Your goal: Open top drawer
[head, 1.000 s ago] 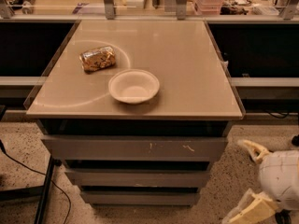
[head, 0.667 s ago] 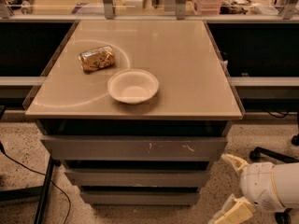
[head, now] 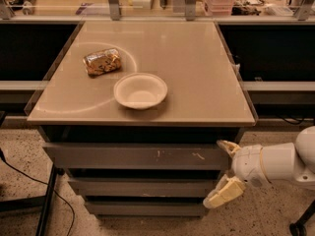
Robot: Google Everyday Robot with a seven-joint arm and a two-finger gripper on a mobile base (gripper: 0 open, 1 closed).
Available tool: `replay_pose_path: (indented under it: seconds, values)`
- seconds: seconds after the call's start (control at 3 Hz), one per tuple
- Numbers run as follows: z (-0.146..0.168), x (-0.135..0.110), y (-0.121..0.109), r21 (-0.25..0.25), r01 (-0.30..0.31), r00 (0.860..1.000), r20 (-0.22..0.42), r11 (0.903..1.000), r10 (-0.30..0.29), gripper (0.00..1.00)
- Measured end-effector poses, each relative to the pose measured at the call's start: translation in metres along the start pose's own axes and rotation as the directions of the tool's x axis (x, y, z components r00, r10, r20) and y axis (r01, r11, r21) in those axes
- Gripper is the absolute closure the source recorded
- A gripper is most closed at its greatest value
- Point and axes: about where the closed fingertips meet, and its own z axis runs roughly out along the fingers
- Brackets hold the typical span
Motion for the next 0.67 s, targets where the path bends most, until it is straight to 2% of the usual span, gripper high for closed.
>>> replay_pose_path:
  seconds: [0.33,0.67]
  values:
    - [0.0,0.001,-0.001,0.002,-0.002,1.0,0.002,1.0,0.002,0.0]
    - [0.03,-0.01,-0.051,-0.005,0.035,0.998,0.044,0.9994,-0.035,0.0]
